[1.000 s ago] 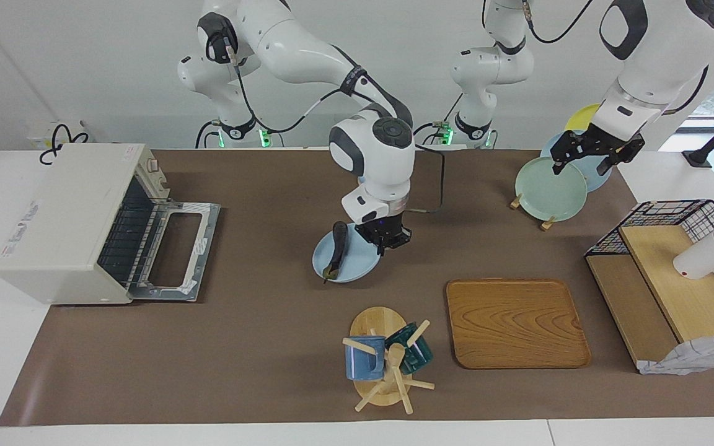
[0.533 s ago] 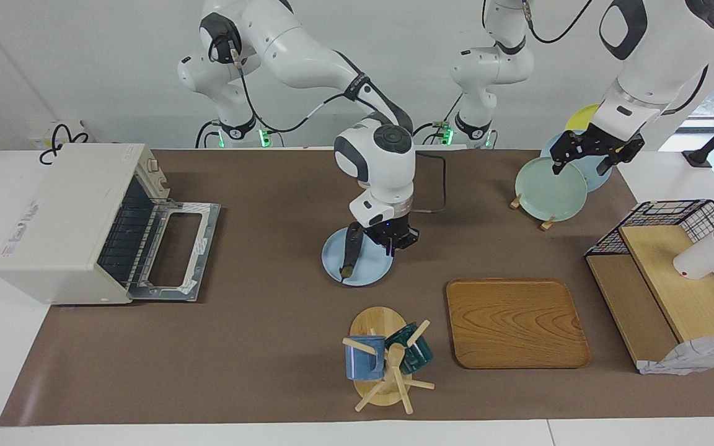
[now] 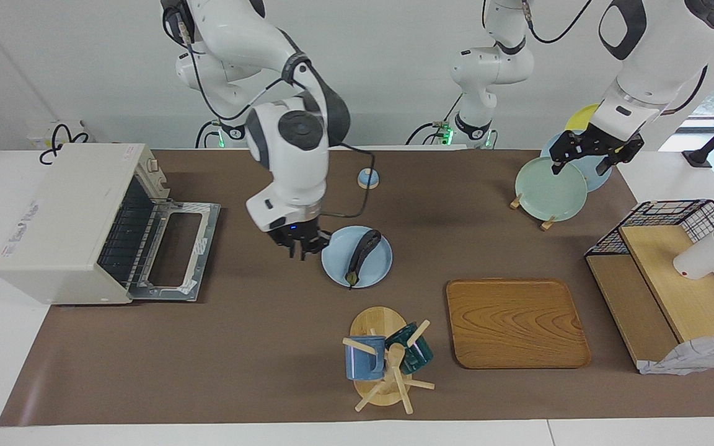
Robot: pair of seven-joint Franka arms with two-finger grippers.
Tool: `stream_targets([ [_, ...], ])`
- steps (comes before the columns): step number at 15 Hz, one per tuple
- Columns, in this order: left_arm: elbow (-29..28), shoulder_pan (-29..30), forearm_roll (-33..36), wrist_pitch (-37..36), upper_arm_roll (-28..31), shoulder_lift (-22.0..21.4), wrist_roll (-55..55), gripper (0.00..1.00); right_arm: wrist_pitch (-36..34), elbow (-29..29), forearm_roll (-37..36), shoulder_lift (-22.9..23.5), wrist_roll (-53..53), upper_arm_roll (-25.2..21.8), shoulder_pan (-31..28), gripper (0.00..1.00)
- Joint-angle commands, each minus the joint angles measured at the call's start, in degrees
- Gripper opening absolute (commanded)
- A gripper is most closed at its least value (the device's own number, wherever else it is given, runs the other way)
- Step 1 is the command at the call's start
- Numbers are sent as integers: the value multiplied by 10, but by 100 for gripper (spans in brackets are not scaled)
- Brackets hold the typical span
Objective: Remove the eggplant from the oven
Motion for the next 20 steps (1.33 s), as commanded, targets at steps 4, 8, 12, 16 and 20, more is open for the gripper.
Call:
stream_targets([
  [4,-5,-25,10,17,-1,-7,0,100,157,-268,-35,-86,-78,9,-117,0],
  [8,-10,-83,-3,28,-1,0,-27,100,174,-331,-57,-102,-84,9,-134,0],
  [12,-20,-139,-49,80,-1,25,-74,100,211,-360,-57,-106,-80,9,-140,0],
  [16,-31,-187,-70,139,-1,79,-93,100,209,-361,-126,-102,-97,9,-150,0],
  [20,-58,-244,-71,223,-1,117,-110,100,162,-320,-172,-101,-119,10,-151,0],
])
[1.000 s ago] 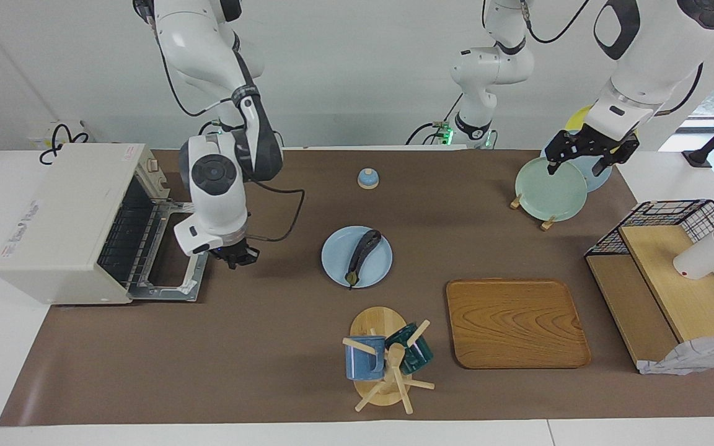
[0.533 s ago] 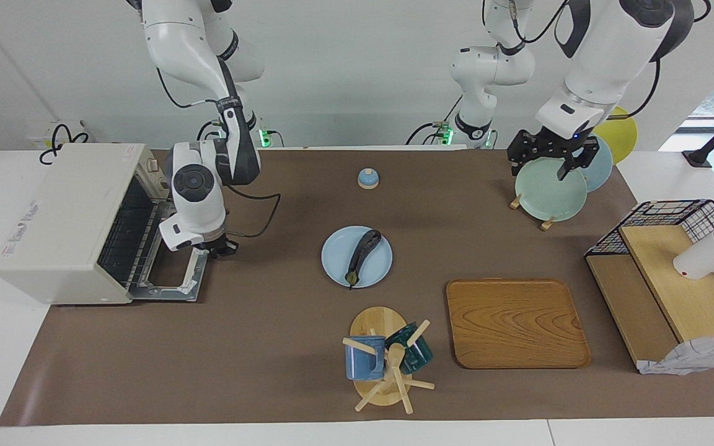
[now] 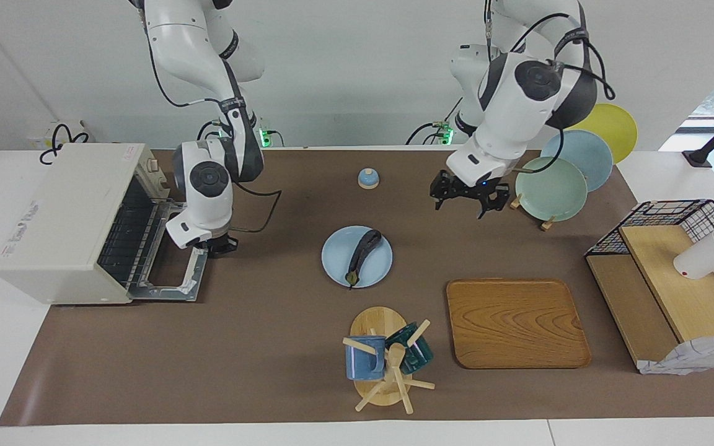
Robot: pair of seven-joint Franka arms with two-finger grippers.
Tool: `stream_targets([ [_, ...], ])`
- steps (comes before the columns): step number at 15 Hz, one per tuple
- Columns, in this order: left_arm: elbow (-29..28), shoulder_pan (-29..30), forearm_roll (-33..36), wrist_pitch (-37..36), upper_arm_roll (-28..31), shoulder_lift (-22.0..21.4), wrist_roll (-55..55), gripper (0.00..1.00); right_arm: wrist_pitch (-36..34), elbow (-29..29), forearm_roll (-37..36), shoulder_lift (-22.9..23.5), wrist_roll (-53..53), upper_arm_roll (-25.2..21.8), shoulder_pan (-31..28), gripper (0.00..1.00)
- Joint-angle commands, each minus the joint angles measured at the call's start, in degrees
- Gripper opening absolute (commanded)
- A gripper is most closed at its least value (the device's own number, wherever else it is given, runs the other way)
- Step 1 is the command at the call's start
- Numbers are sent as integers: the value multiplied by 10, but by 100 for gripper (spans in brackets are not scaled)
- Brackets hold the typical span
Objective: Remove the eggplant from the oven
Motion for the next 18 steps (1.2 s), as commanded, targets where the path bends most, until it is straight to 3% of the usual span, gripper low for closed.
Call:
stream_targets([
  [1,-31,-53,-9,59,10,22,-7,100,-44,47,-35,-12,-60,-6,-21,0],
  [4,-76,-85,-9,132,9,34,-7,100,-100,96,-29,-26,-126,-5,-35,0],
  [9,-73,-144,-10,216,10,108,-39,100,-125,96,-25,-68,-190,-5,-63,2],
  [15,-75,-160,-9,242,10,126,-37,100,-140,96,3,-81,-241,-5,-92,29],
  [18,-75,-162,-9,260,10,137,-38,100,-141,96,6,-86,-265,-5,-104,37],
])
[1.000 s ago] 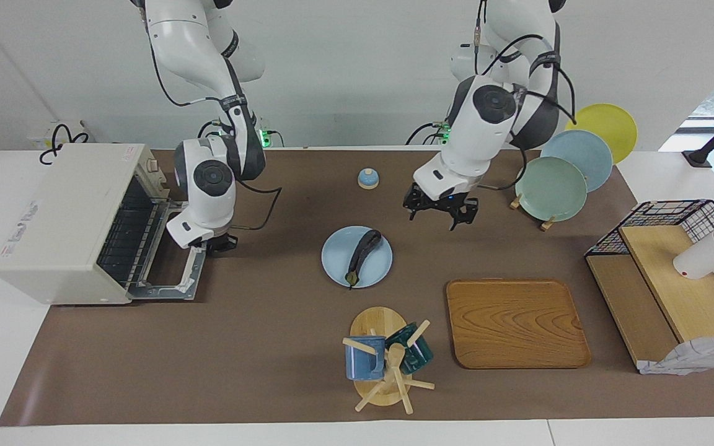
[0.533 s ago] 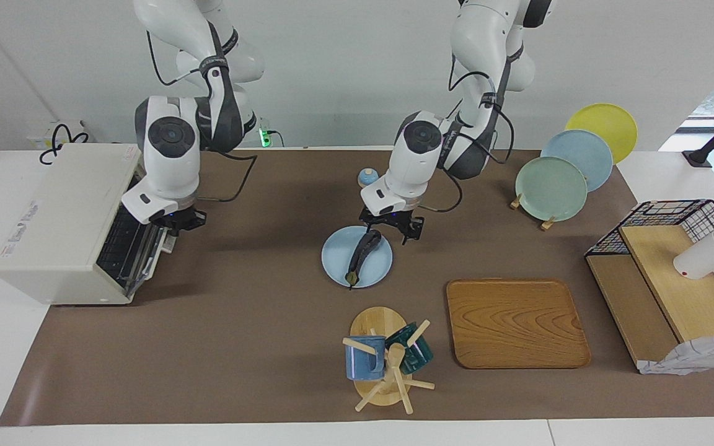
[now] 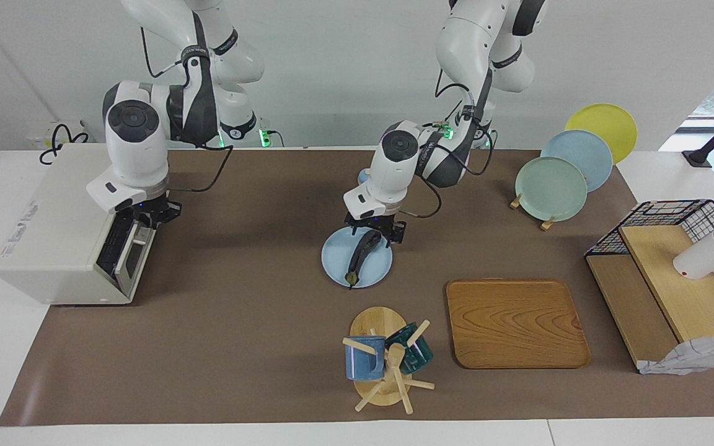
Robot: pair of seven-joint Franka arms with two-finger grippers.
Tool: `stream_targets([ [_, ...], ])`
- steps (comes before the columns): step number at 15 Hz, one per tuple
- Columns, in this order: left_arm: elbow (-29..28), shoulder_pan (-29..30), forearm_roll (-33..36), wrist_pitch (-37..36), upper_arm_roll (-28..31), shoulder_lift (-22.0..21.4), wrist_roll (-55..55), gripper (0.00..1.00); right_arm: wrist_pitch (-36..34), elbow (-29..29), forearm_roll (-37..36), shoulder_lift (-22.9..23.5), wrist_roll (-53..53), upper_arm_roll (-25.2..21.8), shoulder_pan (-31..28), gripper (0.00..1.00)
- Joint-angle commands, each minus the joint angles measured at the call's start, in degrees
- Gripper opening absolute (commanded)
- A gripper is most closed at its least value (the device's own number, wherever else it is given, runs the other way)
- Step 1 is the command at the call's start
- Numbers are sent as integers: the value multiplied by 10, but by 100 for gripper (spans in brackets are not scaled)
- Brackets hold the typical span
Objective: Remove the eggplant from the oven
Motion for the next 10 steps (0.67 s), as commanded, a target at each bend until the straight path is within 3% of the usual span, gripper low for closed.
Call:
stream_targets([
  [1,-2,-13,-7,26,9,13,1,100,17,3,4,8,-30,1,-16,39],
  [3,-1,-13,-7,26,9,13,1,100,9,10,17,-3,-30,3,-13,39],
  [6,-2,-14,-7,26,9,13,0,94,-46,81,113,-4,-29,4,-9,45],
  [7,-3,-15,-7,25,9,13,0,85,-60,99,135,-3,-29,4,-9,47],
  [10,-3,-15,-7,23,9,13,0,43,-111,150,172,-7,-29,6,-9,58],
])
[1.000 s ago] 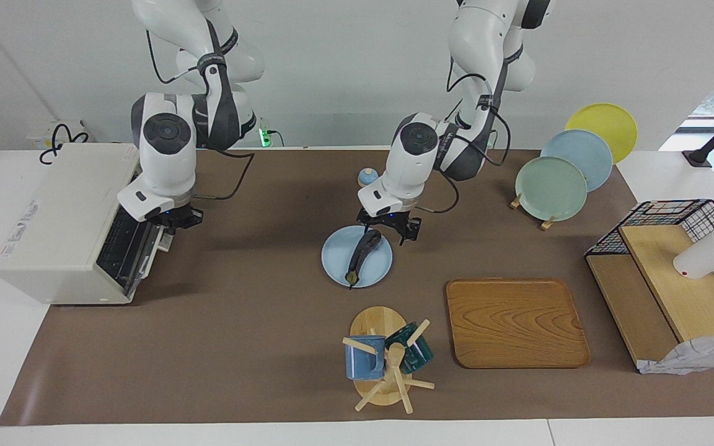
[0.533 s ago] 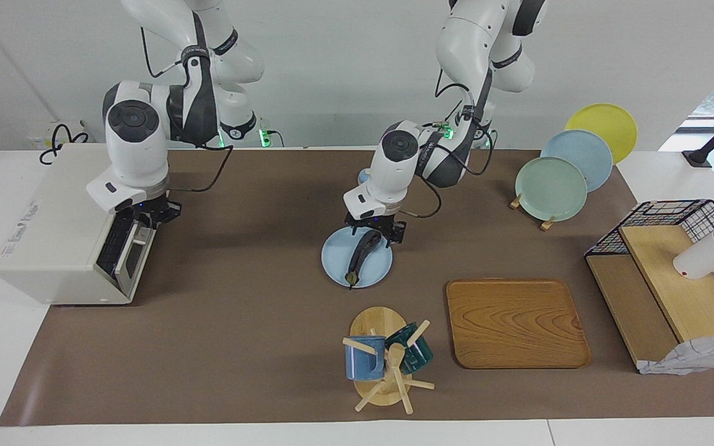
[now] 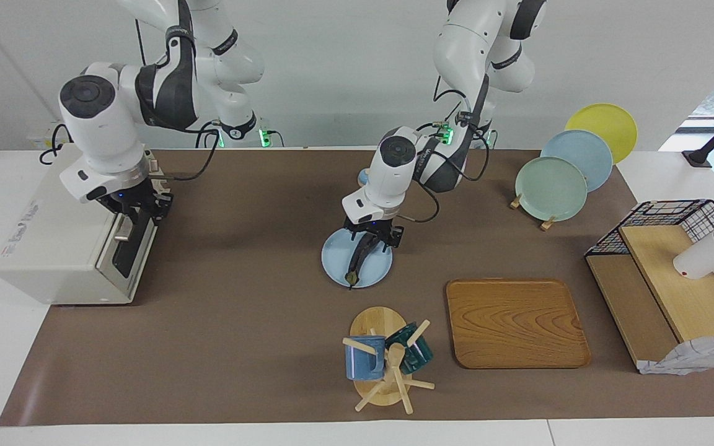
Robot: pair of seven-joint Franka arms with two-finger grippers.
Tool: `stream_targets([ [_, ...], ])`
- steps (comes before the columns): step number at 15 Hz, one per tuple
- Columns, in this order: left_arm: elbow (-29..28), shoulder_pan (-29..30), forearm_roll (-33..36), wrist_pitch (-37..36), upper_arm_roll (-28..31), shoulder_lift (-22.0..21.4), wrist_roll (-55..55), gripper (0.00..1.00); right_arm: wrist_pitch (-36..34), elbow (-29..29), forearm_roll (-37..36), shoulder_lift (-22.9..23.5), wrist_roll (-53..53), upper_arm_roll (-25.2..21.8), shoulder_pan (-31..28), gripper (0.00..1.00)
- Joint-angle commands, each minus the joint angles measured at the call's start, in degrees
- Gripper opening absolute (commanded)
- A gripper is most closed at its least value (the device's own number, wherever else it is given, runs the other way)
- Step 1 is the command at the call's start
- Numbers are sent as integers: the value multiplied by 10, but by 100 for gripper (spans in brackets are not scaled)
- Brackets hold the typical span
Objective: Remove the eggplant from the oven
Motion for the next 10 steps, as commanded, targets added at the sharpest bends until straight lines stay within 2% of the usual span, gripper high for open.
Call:
stream_targets([
  [1,-2,-12,-7,8,10,1,-2,31,-54,46,37,-3,-15,2,-1,68],
  [2,-1,-14,-8,6,10,1,-4,20,-58,47,39,-10,-16,2,-1,99],
  [4,1,-15,-7,3,10,1,-17,0,-82,55,61,-16,-16,2,-2,100],
  [7,4,-15,-7,5,10,1,-33,0,-131,92,68,-16,-17,-1,-7,100],
  [8,11,-14,-7,2,10,0,-42,0,-142,93,69,-26,-17,-3,-6,100],
  [9,15,-13,-8,-2,10,-2,-44,0,-139,69,66,-54,-17,-11,8,100],
  [10,17,-7,-8,-13,10,-8,-44,0,-144,62,60,-59,-17,-36,35,100],
])
